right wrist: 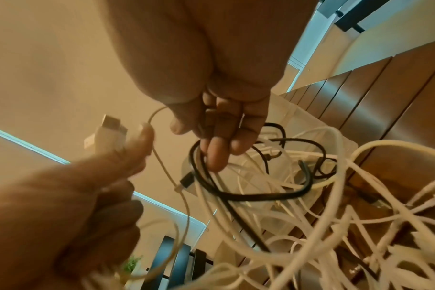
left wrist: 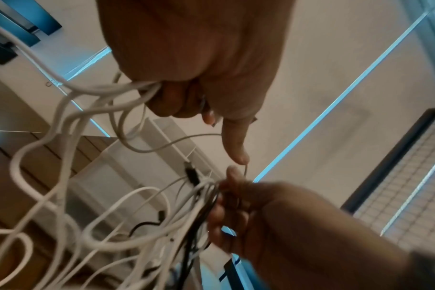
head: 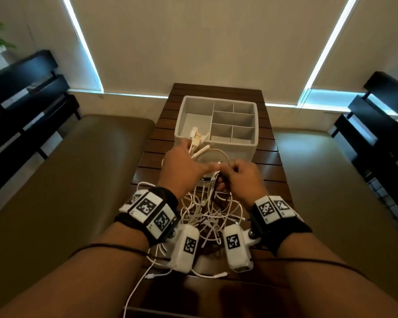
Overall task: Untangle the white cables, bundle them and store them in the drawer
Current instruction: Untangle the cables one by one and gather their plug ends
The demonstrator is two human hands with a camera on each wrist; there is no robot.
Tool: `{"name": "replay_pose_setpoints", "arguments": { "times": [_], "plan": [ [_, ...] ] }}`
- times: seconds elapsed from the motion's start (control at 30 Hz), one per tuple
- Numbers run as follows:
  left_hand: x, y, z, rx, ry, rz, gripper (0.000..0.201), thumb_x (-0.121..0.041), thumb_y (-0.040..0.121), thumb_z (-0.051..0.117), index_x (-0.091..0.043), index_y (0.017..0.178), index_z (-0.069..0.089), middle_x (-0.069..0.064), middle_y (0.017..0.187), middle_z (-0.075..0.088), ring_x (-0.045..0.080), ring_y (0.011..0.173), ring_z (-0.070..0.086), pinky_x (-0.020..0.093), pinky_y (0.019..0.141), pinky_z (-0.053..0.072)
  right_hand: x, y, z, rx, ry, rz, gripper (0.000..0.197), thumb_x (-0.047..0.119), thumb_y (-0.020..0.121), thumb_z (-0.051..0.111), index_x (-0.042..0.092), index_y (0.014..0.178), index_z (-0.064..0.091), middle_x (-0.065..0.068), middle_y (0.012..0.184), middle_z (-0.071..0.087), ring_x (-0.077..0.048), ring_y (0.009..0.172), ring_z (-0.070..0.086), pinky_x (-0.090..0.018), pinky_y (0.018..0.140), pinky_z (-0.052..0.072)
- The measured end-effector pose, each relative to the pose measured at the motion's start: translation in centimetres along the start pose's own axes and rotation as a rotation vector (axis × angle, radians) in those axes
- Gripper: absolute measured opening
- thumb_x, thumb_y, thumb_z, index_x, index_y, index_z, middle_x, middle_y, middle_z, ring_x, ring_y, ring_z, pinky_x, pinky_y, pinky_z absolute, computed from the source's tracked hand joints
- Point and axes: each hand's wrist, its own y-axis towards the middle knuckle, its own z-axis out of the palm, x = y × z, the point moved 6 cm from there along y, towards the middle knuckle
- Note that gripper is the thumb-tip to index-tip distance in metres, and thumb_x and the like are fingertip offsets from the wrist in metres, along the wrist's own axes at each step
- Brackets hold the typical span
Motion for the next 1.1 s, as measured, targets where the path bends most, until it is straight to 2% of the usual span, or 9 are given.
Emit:
{"name": "replay_pose_setpoints", "arguments": {
  "times": [0.1, 0.23, 0.4, 0.5, 0.63, 0.77, 0.93, 1.03, 1.1],
  "plan": [
    [2.1, -1.4, 2.0, 0.092, 0.059, -0.088, 0.048, -0.038, 0.051, 0.094, -0.019, 0.083, 0.062, -0.005, 0.079, 0.068, 0.012, 0.073, 0.067, 0.036, 0.067, 0.059, -0.3, 0.2, -0.3, -0.016, -0.029, 0.005, 0.021, 0.025, 0.091, 0.063, 0.01, 0.076, 0.063, -0.014, 0.072, 0.071, -0.029, 0.062, 0.068, -0.049, 0.068, 0.058],
    [2.6, -1.5, 3.4, 0.132, 0.168, -0.064, 0.035, -0.03, 0.061, 0.088, -0.026, 0.062, 0.054, -0.002, 0.067, 0.065, 0.016, 0.065, 0.065, 0.03, 0.059, 0.055, -0.1, 0.1, -0.2, -0.034, -0.101, -0.036, 0.027, 0.03, 0.089, 0.065, 0.016, 0.065, 0.064, -0.011, 0.068, 0.069, -0.031, 0.064, 0.067, -0.046, 0.064, 0.056],
    [3.1, -0.7, 3.4, 0.116, 0.151, -0.077, 0.012, -0.025, 0.073, 0.073, -0.014, 0.071, 0.068, 0.007, 0.066, 0.066, 0.026, 0.064, 0.065, 0.037, 0.06, 0.056, -0.5, 0.2, -0.6, -0.002, -0.142, -0.011, 0.028, 0.032, 0.09, 0.063, 0.019, 0.066, 0.063, -0.007, 0.069, 0.069, -0.022, 0.063, 0.065, -0.042, 0.065, 0.056],
    [3.3, -0.5, 3.2, 0.084, 0.022, -0.132, 0.021, -0.019, 0.076, 0.069, -0.013, 0.058, 0.062, 0.006, 0.055, 0.059, 0.023, 0.051, 0.054, 0.033, 0.051, 0.046, -0.5, 0.3, -0.7, 0.025, -0.292, -0.027, 0.025, 0.03, 0.093, 0.059, 0.017, 0.072, 0.061, -0.009, 0.08, 0.071, -0.025, 0.077, 0.069, -0.043, 0.076, 0.057],
    [3.1, -0.8, 3.3, 0.096, -0.093, -0.207, 0.024, -0.009, 0.079, 0.067, -0.008, 0.058, 0.056, 0.004, 0.052, 0.047, 0.012, 0.042, 0.04, 0.024, 0.041, 0.034, -0.5, 0.2, -1.0, 0.034, -0.588, -0.129, 0.024, 0.027, 0.092, 0.06, 0.016, 0.072, 0.055, -0.002, 0.077, 0.062, -0.016, 0.072, 0.058, -0.026, 0.059, 0.044],
    [3.7, -0.3, 2.1, 0.02, -0.185, -0.265, 0.033, -0.005, 0.081, 0.067, -0.016, 0.054, 0.05, -0.005, 0.047, 0.042, 0.007, 0.039, 0.035, 0.02, 0.037, 0.03, -2.0, -0.2, -1.7, 0.133, -0.72, -0.088, 0.021, 0.027, 0.092, 0.06, 0.017, 0.073, 0.057, -0.004, 0.079, 0.063, -0.02, 0.077, 0.06, -0.031, 0.067, 0.047],
    [4.5, 0.2, 1.5, 0.066, -0.142, -0.269, 0.031, -0.023, 0.076, 0.078, -0.013, 0.062, 0.052, 0.004, 0.06, 0.049, 0.014, 0.048, 0.042, 0.024, 0.047, 0.035, -2.5, -0.2, -3.6, 0.068, -0.274, -0.037, 0.024, 0.028, 0.092, 0.061, 0.01, 0.076, 0.062, -0.009, 0.074, 0.073, -0.024, 0.072, 0.071, -0.05, 0.075, 0.058],
    [3.6, -0.7, 3.4, 0.197, -0.169, -0.26, 0.055, -0.048, 0.051, 0.09, -0.005, 0.07, 0.061, 0.009, 0.061, 0.057, 0.017, 0.053, 0.05, 0.031, 0.051, 0.041, -0.7, -0.5, -3.4, 0.067, -0.178, -0.084, 0.024, 0.023, 0.094, 0.058, 0.007, 0.078, 0.065, -0.012, 0.074, 0.072, -0.026, 0.071, 0.071, -0.04, 0.069, 0.06],
    [3.0, -1.2, 4.5, 0.273, -0.133, -0.245, 0.044, -0.034, 0.058, 0.091, -0.002, 0.071, 0.064, 0.008, 0.06, 0.062, 0.015, 0.051, 0.053, 0.026, 0.048, 0.042, 0.7, -0.7, -3.1, 0.088, -0.143, -0.121, 0.024, 0.02, 0.095, 0.056, 0.006, 0.078, 0.066, -0.014, 0.076, 0.071, -0.024, 0.07, 0.07, -0.029, 0.062, 0.058]
  ]
}}
